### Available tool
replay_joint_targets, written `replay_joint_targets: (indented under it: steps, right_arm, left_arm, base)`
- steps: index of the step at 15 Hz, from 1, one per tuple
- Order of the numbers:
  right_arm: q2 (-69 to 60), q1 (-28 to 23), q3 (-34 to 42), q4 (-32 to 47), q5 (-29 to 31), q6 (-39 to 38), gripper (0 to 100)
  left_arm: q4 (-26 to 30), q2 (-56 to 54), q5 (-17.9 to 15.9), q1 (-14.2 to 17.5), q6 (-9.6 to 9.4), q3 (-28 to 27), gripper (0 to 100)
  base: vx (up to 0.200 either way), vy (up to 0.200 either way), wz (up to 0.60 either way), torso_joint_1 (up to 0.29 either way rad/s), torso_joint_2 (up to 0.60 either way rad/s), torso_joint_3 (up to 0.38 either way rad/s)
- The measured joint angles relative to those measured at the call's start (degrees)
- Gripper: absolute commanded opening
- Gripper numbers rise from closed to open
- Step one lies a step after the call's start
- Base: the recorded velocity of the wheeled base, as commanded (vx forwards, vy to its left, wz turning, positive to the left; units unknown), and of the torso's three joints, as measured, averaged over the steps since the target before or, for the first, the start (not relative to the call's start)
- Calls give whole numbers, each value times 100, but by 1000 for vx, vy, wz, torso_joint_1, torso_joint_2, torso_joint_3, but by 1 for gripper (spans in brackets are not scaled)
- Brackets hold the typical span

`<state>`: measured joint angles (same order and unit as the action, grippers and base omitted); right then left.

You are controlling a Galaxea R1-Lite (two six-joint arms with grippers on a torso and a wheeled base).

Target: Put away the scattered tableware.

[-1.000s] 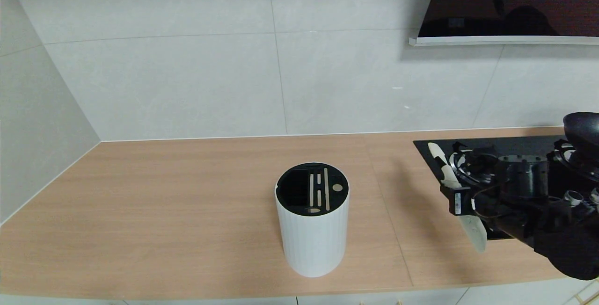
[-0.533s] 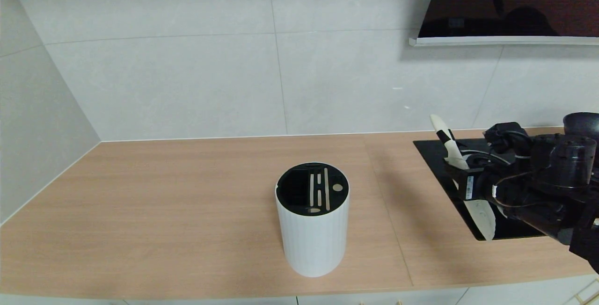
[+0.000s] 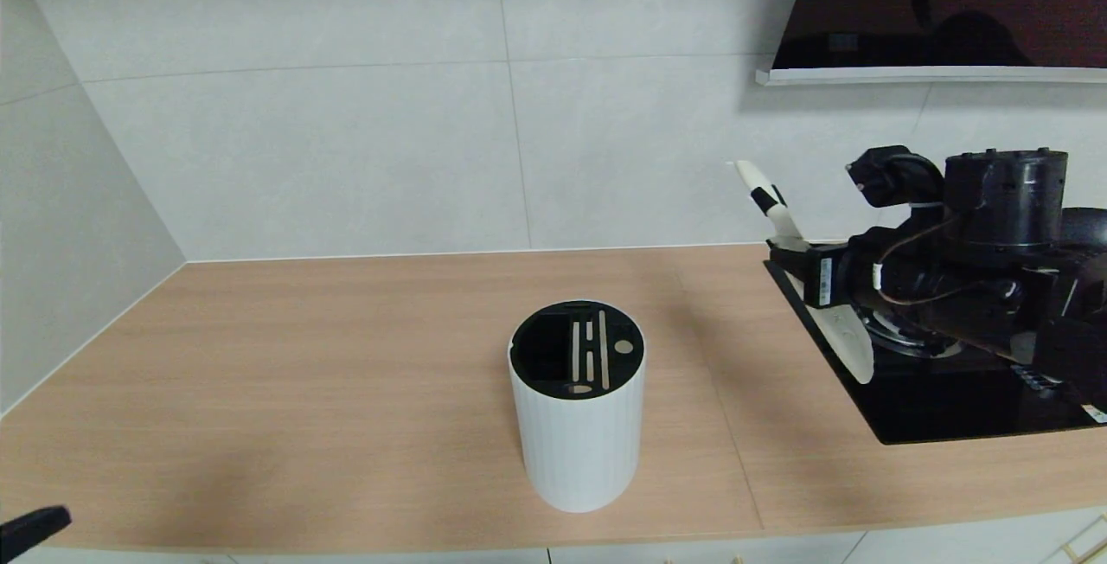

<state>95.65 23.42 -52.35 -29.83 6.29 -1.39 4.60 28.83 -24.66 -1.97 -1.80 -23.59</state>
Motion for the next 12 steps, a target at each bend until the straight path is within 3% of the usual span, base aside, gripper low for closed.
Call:
replay_joint_targets:
  steps: [4, 5, 6, 8, 9, 12]
  right_arm:
    - [101, 789, -338, 99, 49, -68, 0]
    - [90, 987, -300, 93, 63, -88, 0]
    - [63, 1158, -250, 96, 66, -101, 0]
    - [-11, 1514, -178, 96, 82, -139, 0]
    - [-45, 1731, -138, 94, 117, -213, 0]
    - [-113, 2428, -51, 93, 307, -507, 0]
  left_arm:
    - [-952, 2007, -467, -621, 229, -816, 100]
    - [-1535, 2422, -514, -931, 563, -857, 100]
    - [-2087, 2739, -544, -1217, 1135, -874, 100]
    - [-2961, 3235, -555, -1632, 2515, -916, 100]
    - [-3185, 3447, -550, -1808, 3032, -962, 100]
    - [-3656, 3963, -525, -2258, 3814, -1075, 100]
  base:
    - [0, 0, 0, 0, 0, 0]
    - [0, 0, 0, 0, 0, 0]
    - [0, 0, 0, 0, 0, 0]
    - [0, 0, 0, 0, 0, 0]
    - [0, 0, 0, 0, 0, 0]
    - [0, 0, 0, 0, 0, 0]
